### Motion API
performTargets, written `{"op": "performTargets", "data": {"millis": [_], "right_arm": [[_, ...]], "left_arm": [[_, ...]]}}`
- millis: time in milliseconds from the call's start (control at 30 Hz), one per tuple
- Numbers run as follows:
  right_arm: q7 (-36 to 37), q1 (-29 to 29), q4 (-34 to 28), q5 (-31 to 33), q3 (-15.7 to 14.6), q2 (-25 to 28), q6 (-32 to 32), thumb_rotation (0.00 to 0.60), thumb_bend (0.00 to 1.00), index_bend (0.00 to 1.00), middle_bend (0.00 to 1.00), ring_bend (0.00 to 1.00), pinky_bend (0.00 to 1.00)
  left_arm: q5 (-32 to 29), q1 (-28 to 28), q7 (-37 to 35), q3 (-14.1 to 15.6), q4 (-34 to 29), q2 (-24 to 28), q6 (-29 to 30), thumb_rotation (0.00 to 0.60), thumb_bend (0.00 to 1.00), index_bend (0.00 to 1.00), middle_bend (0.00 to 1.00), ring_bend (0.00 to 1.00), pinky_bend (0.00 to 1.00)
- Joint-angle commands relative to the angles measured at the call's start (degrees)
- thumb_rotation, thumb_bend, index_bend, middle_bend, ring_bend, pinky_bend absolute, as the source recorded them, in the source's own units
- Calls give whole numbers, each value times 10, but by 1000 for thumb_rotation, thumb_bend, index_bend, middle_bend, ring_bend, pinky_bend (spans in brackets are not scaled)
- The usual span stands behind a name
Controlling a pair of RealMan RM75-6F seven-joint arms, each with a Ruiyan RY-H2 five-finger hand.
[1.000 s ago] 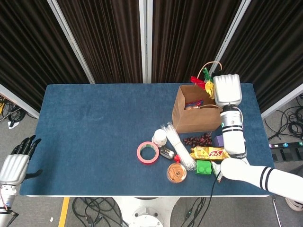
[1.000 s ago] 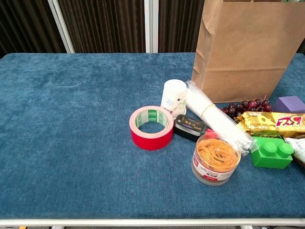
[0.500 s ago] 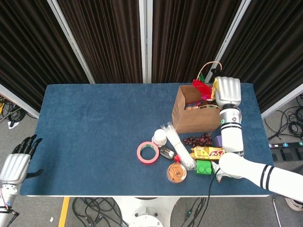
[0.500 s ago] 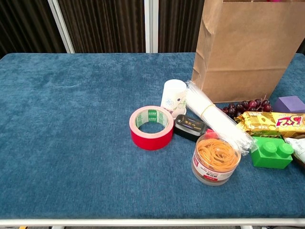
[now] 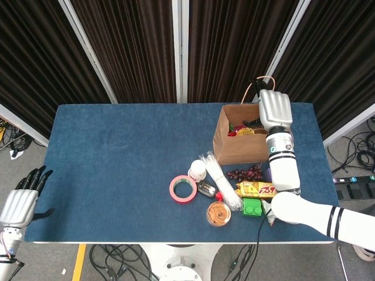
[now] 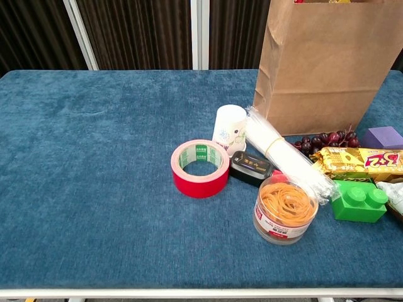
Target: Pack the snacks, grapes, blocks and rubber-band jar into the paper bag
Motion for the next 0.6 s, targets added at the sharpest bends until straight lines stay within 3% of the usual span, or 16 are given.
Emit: {"op": "performTargets", "data": {"millis": [33,267,433,600], "right_arm": [[30,-6,-25,-42,7,8,16,600,0,130,200,698,844],[198,-45,-41,-336,-7,-31,89,600,0,172,244,738,846],[266,-66,-70,-410,-37,-26,61,600,0,186,246,749,847],[280,-82,-90,-440,-92,5,-11,600,0,257,295,750,846]], "left_arm": [[0,0,0,0,0,0,1,600,107,124,126,21,210],[0,0,0,0,1,-2,0,600,107,124,126,20,209],[0,0,0,1,2,-4,1,600,108,124,126,21,210],[0,2,0,1,2,-4,3,600,107,124,126,21,210]]}}
